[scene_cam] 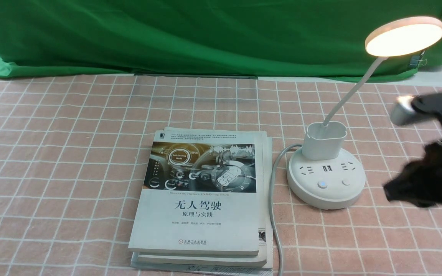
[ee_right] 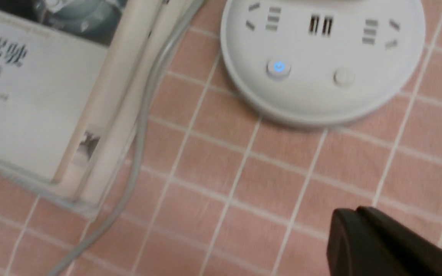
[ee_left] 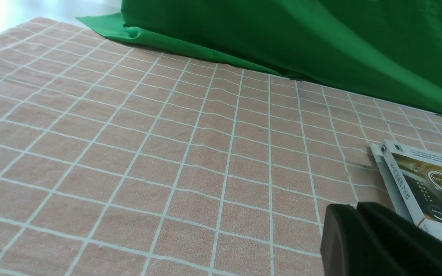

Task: Turn on the table lamp on the pink coffee tablecloth with your hand.

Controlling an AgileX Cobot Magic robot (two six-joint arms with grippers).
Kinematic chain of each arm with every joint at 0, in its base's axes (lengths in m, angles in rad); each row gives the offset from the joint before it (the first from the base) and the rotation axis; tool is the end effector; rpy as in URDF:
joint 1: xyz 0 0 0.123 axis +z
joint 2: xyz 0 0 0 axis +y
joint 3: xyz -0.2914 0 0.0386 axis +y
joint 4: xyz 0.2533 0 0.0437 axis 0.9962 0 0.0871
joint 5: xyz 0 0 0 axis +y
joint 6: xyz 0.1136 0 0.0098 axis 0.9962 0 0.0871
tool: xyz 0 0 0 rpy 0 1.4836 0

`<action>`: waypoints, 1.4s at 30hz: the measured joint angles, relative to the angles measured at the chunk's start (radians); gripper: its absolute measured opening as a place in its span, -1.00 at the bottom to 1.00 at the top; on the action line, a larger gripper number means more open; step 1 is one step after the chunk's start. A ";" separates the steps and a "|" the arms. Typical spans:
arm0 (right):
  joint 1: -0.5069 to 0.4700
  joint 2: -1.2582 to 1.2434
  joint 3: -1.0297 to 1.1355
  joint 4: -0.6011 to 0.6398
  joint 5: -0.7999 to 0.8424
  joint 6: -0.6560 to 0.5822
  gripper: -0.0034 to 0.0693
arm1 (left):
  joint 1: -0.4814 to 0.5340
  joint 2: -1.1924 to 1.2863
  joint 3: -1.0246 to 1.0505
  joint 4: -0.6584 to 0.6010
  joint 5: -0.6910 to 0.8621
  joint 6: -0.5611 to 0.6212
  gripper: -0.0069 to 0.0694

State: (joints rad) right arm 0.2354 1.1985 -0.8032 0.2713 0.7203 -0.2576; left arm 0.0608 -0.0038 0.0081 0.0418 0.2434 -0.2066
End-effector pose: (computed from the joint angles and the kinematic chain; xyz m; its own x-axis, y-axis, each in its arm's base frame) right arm 0.2288 0.0756 0.2562 -0.8058 -0.2454 -0.5389 -0.3630 0.9238 0.1221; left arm 0.0743 0.0057 0.1848 -0.1454 -0.1744 -0.9739 -0.0960 0.9822 -0.1616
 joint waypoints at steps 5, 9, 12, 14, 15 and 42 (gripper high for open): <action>0.000 -0.197 0.114 0.000 0.017 0.056 -0.81 | 0.000 0.000 0.000 0.000 0.000 0.000 -0.77; 0.000 -0.339 0.144 0.000 0.043 0.076 -0.79 | 0.000 0.000 0.000 0.000 0.000 0.001 -0.77; 0.000 -0.418 0.145 -0.001 0.032 0.081 -0.75 | 0.000 0.000 0.000 0.000 0.000 0.001 -0.77; 0.000 -0.461 0.145 -0.001 0.026 0.082 -0.74 | 0.000 0.000 0.000 0.000 0.000 0.001 -0.77; 0.000 -0.478 0.145 -0.001 0.026 0.082 -0.73 | 0.000 0.000 0.000 0.000 0.000 0.001 -0.77; -0.113 -1.186 0.800 -0.051 -0.506 0.006 -0.83 | 0.000 0.000 0.000 0.000 0.001 0.001 -0.77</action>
State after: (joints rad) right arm 0.1222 0.0125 -0.0033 0.2199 0.2142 -0.2515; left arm 0.0608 -0.0038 0.0081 0.0418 0.2441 -0.2059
